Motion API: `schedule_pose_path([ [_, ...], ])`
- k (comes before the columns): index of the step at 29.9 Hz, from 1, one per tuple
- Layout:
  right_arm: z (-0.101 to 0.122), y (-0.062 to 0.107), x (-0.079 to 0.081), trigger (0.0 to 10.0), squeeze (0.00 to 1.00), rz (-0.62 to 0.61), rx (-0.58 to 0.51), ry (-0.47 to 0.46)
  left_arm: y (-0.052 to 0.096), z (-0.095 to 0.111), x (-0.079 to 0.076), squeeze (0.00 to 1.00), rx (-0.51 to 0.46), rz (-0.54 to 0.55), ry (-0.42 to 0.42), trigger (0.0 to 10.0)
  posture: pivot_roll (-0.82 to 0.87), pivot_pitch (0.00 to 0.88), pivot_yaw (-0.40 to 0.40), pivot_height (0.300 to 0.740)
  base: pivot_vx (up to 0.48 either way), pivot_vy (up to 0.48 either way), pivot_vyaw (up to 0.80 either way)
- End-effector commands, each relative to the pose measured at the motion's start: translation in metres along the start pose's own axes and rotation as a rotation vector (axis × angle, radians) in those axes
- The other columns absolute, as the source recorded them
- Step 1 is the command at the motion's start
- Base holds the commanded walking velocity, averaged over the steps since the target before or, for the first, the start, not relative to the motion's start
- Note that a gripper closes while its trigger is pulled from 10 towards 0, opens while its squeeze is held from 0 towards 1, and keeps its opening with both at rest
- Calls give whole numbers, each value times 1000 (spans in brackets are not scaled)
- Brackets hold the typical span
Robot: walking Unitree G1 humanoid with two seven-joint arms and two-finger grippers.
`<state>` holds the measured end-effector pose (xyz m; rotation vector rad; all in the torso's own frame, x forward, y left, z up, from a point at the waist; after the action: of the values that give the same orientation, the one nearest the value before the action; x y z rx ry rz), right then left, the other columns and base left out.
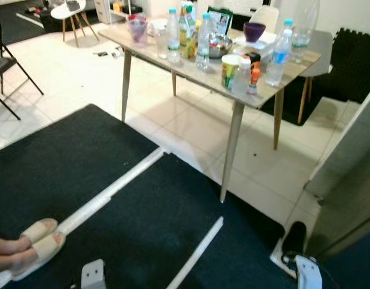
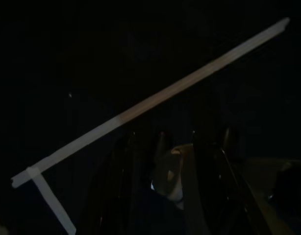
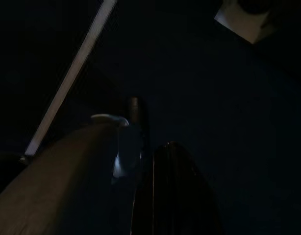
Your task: Restocking fridge
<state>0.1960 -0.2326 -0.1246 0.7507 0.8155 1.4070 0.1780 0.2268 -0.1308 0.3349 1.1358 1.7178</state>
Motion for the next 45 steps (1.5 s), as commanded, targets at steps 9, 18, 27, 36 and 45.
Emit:
schedule_pose_path([
  [9, -15, 1, 4, 10000, 0, -5, 38, -29, 2, -7, 3, 0, 15, 8, 8, 10000, 13, 70, -9, 740, 252, 0, 0],
  [18, -14, 1, 4, 10000, 0, 3, 51, 1, 3, -21, 2, 0, 43, 9, 11, 10000, 0, 67, -12, 740, 248, 0, -153],
  [27, -12, 0, 5, 10000, 0, 7, 49, 16, 3, -20, 1, 0, 44, 6, 3, 10000, 5, 66, -13, 740, 242, 0, -422],
  [36, -16, 0, 9, 10000, 0, 12, 58, 12, 2, -16, -1, 0, 41, -2, -16, 10000, 1, 63, -2, 740, 215, 0, 0],
  [45, -20, 1, 10, 10000, 0, 14, 66, 9, 2, -17, -2, 0, 45, -6, -19, 10000, -1, 65, 3, 740, 241, 0, 0],
])
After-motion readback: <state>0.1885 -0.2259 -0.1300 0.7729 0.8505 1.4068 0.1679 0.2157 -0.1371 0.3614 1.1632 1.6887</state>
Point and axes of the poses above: a point about 5 cm out from each wrist's last joint towards the gripper, its own y axis pointing back from the gripper into the wrist, its own z axis along the axis of the wrist's last joint, x = y × z, the point moved 5 cm from there along -y, pointing out of the wrist towards the gripper, and after that the axes turned 11 degrees about y, right-handed, at the moved point
